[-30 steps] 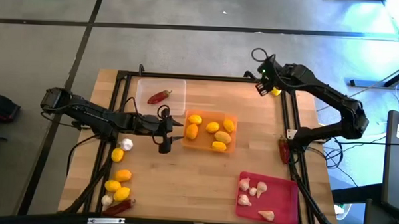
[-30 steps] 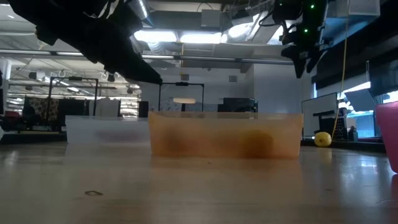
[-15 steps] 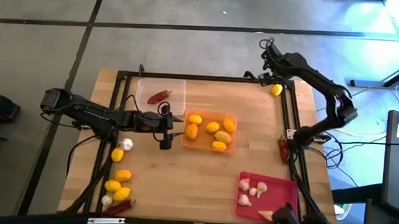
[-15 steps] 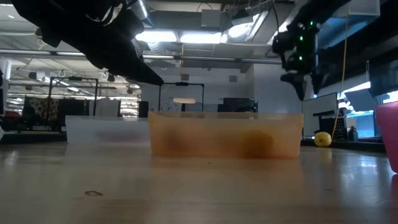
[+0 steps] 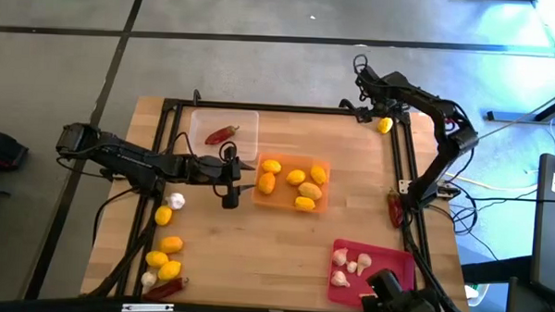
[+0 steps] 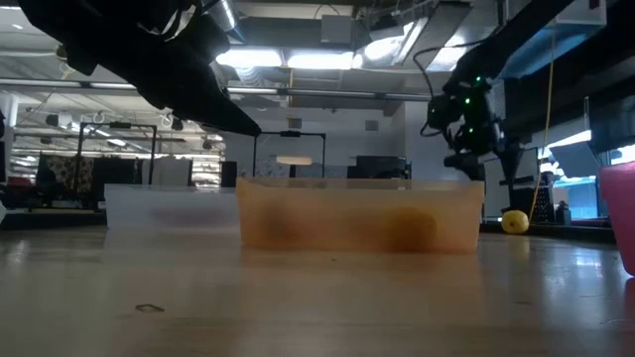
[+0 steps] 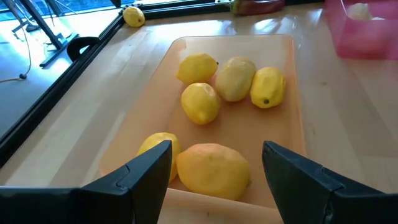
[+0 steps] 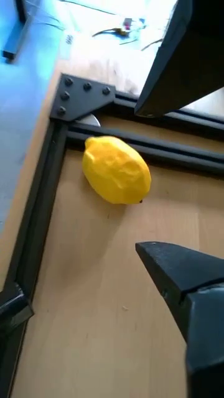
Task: Sort produce into baskets
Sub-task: Put the lemon into the orange bin
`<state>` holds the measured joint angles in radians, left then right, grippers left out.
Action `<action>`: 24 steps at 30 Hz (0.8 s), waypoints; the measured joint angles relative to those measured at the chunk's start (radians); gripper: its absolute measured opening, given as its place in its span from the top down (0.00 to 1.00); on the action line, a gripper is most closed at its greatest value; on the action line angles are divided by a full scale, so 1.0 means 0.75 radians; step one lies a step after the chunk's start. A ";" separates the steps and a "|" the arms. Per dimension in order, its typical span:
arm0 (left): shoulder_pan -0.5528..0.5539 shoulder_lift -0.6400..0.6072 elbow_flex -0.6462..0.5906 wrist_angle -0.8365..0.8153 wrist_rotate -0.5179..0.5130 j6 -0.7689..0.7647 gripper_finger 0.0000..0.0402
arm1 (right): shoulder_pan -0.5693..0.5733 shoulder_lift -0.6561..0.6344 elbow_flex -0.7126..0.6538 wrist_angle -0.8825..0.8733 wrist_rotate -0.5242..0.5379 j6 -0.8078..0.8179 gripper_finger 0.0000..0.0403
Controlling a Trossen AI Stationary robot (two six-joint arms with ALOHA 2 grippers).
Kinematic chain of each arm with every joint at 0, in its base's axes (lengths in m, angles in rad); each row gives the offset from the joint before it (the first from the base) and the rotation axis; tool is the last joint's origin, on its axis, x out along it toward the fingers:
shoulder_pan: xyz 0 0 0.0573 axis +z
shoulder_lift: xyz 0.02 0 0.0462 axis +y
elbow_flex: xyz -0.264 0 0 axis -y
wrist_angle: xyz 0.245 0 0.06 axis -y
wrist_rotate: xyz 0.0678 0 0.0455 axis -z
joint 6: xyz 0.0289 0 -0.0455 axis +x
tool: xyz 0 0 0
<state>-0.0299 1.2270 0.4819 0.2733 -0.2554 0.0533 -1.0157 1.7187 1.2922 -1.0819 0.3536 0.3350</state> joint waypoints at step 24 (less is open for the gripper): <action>0.000 0.000 0.000 -0.003 0.000 -0.001 0.39 | -0.105 0.153 0.003 0.104 -0.125 0.122 0.17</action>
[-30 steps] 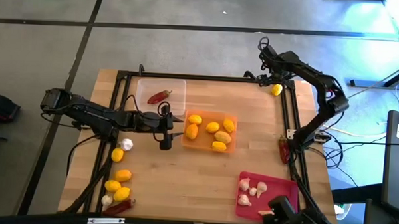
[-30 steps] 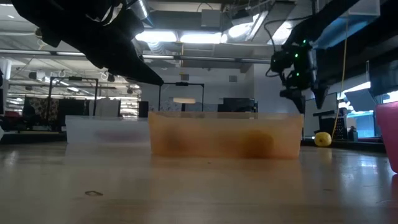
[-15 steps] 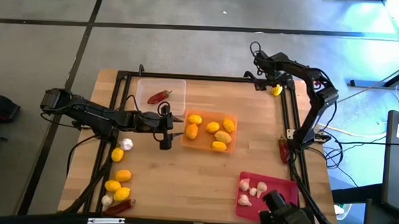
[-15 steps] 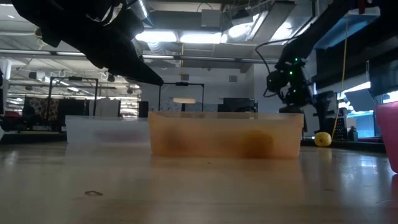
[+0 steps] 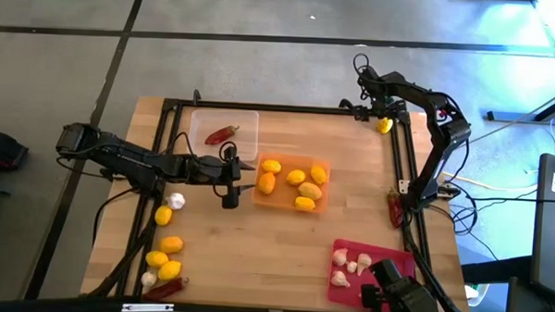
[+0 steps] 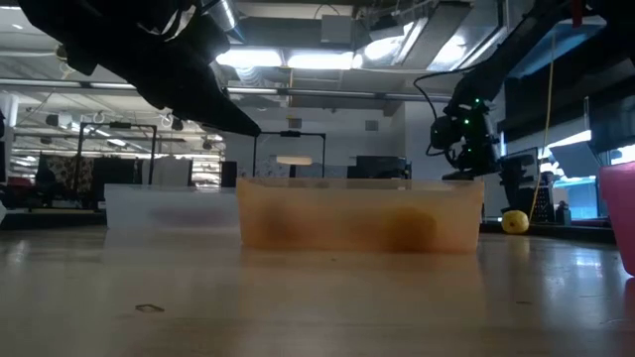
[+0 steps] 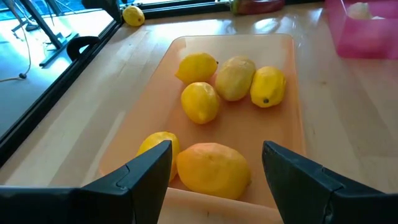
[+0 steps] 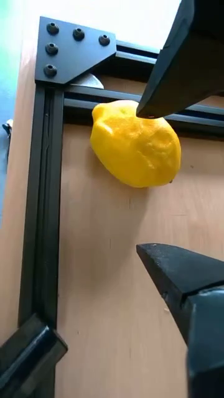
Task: Sort produce into baskets
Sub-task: Put the lemon into the orange bin
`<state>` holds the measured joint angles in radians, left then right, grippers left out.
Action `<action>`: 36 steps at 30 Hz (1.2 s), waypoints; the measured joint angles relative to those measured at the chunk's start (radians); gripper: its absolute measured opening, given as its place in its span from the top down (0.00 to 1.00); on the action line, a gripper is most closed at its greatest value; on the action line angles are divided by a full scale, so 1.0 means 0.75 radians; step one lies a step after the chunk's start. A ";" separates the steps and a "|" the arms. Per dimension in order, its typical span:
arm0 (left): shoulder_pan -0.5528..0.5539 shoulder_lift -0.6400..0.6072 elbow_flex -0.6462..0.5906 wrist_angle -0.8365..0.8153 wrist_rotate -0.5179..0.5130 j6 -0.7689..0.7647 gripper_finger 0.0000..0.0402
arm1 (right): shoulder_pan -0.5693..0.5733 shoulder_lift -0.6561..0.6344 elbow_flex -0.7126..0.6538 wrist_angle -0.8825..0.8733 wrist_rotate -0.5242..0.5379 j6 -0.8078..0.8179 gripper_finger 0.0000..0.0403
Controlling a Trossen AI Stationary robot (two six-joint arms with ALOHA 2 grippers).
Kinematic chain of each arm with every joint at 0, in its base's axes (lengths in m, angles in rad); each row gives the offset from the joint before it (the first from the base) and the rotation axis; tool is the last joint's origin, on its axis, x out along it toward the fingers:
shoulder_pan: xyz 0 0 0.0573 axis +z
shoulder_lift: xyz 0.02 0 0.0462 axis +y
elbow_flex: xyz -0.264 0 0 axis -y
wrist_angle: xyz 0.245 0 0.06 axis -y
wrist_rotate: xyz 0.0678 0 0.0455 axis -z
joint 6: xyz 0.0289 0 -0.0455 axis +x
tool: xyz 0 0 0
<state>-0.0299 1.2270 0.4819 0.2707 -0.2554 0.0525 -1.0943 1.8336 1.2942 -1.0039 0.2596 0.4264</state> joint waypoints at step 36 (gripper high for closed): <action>0.000 0.000 0.000 -0.017 0.001 -0.003 0.39 | 0.156 0.090 0.154 -0.205 0.099 -0.099 0.17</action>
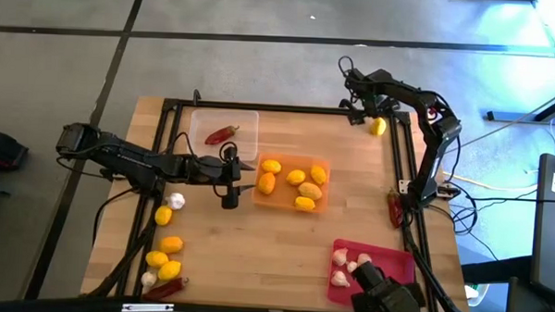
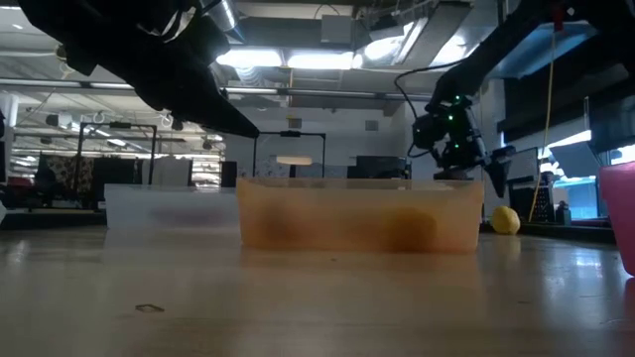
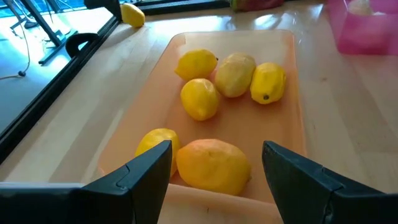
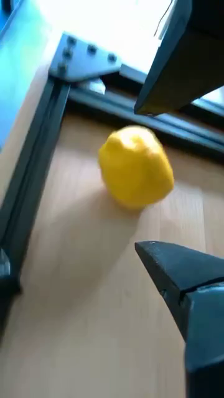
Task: Sort produce into baskets
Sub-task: Put the lemon into the orange bin
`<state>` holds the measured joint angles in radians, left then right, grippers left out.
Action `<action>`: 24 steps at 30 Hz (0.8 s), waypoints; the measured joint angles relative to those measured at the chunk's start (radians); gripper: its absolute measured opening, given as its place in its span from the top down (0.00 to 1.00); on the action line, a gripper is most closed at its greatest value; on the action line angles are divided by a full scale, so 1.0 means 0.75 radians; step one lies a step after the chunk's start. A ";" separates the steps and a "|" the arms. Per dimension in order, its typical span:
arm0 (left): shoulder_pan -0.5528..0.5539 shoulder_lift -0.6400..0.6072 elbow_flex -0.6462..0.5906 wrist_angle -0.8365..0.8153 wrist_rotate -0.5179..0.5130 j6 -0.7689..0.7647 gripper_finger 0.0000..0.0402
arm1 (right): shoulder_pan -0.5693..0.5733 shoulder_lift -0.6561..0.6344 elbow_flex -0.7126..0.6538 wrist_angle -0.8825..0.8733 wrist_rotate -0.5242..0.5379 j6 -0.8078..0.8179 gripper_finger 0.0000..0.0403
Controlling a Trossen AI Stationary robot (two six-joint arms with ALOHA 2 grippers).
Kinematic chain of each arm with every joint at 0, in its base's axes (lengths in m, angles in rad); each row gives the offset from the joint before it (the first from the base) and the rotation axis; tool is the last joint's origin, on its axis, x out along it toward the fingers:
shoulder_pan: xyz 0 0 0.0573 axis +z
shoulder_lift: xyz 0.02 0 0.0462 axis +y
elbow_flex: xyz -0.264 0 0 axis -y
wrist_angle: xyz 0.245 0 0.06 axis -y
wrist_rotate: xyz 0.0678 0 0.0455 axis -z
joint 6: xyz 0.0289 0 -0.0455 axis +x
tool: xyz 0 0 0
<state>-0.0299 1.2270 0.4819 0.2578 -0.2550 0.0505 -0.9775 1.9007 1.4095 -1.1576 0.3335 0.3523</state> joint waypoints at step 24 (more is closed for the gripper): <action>0.000 0.001 0.000 -0.022 0.000 0.006 0.39 | -0.094 -0.001 -0.154 0.132 -0.006 0.039 0.17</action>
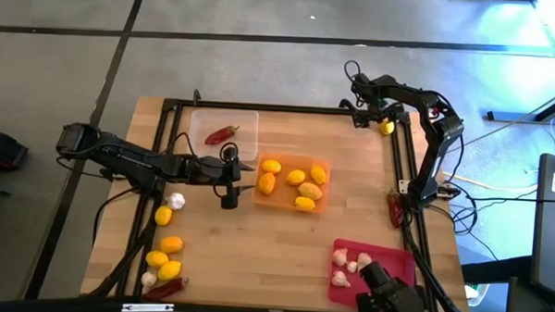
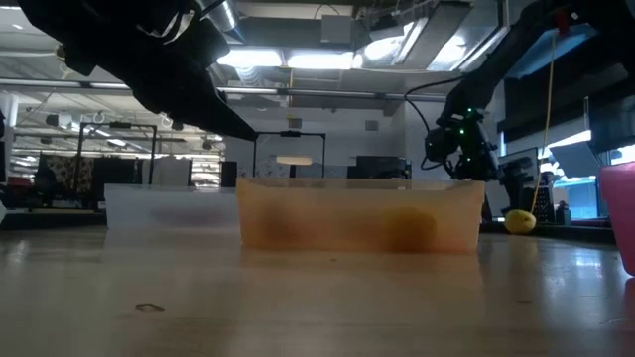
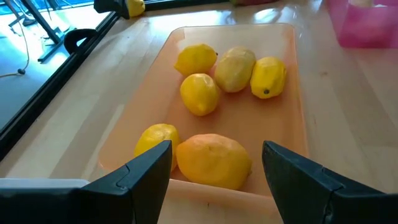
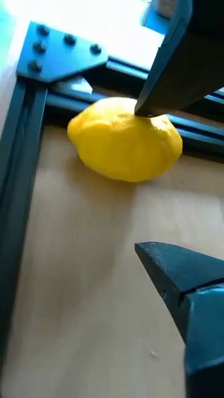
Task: Sort produce into baskets
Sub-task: Put the lemon into the orange bin
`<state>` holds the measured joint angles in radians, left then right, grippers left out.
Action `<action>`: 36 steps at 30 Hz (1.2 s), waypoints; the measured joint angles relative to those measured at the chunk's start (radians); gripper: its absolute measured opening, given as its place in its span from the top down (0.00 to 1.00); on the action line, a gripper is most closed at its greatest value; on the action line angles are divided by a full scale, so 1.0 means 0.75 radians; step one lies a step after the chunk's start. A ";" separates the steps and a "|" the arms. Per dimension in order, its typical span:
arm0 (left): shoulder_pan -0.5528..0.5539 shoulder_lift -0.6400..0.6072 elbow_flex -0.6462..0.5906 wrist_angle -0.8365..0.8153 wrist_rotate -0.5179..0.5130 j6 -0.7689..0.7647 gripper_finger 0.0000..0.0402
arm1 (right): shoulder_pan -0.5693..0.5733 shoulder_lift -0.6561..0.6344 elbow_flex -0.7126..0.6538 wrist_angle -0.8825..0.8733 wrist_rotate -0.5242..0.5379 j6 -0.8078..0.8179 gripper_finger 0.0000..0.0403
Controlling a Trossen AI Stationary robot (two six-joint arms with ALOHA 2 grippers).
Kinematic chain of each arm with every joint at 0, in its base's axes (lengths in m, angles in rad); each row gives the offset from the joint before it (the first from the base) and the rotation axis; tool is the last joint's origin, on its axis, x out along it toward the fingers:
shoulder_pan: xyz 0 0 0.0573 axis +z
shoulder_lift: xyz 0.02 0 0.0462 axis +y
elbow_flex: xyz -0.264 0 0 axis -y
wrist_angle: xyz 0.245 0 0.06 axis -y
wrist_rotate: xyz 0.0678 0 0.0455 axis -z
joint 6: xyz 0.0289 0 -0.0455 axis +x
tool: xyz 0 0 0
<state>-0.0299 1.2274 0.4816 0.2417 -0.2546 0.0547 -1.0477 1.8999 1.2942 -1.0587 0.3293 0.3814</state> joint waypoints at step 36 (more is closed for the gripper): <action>0.000 0.000 0.000 0.001 0.000 0.009 0.39 | 0.003 -0.001 -0.002 0.032 -0.039 -0.064 0.17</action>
<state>-0.0299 1.2274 0.4819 0.2424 -0.2550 0.0616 -1.0455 1.8992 1.2930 -1.0349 0.2998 0.3330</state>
